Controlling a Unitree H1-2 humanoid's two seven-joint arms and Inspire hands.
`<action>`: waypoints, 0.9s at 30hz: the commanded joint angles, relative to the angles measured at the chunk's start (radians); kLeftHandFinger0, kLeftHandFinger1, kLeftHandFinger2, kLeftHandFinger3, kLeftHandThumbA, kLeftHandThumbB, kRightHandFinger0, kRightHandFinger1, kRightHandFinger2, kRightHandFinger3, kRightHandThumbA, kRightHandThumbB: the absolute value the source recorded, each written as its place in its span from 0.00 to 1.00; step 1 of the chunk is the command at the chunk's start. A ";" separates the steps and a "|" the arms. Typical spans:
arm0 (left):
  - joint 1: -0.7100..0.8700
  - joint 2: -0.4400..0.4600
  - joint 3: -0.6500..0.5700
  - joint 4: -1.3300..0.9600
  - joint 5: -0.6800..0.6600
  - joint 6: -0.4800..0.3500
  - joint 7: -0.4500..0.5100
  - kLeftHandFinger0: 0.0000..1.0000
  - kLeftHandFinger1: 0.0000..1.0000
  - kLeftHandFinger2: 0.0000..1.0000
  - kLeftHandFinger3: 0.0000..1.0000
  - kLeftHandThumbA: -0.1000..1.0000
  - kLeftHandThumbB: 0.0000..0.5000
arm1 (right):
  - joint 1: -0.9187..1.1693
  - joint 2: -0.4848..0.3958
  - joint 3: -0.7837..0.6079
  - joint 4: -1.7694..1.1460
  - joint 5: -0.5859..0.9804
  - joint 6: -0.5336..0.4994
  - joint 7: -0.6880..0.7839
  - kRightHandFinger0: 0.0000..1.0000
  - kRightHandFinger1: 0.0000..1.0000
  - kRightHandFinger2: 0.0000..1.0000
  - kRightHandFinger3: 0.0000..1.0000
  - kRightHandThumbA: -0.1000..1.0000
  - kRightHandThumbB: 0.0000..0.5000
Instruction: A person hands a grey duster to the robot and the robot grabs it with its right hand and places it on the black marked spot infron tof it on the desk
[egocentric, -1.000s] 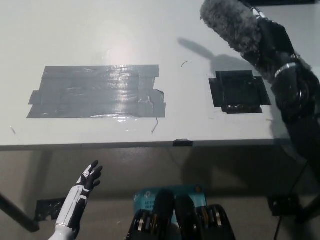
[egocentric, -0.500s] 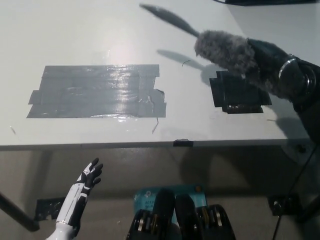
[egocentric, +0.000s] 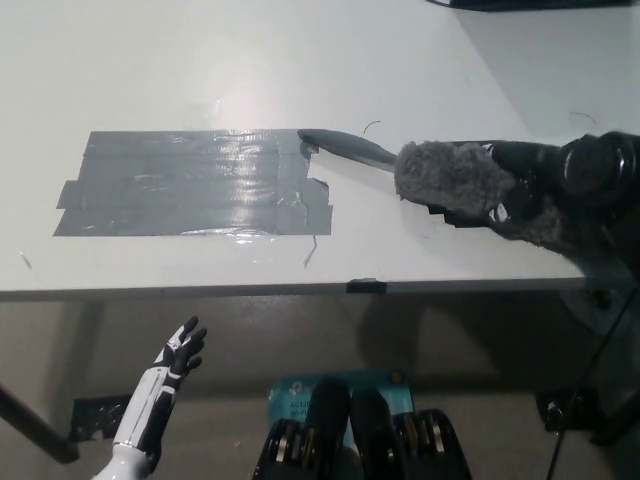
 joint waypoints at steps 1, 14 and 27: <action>-0.037 0.027 -0.001 -0.030 -0.012 -0.010 -0.031 1.00 1.00 1.00 1.00 1.00 0.35 | -0.262 -0.164 -0.134 -0.143 0.207 0.104 0.263 1.00 1.00 1.00 1.00 0.70 1.00; -0.054 0.029 -0.001 -0.028 -0.017 -0.002 -0.036 1.00 1.00 1.00 1.00 1.00 0.37 | -0.228 -0.177 -0.479 -0.730 0.107 0.025 -0.251 1.00 1.00 1.00 1.00 1.00 0.94; -0.046 0.016 -0.017 -0.004 0.003 -0.038 -0.027 1.00 1.00 1.00 1.00 1.00 0.32 | 0.411 0.076 -0.584 -1.501 0.313 0.075 -0.231 1.00 1.00 1.00 1.00 1.00 0.85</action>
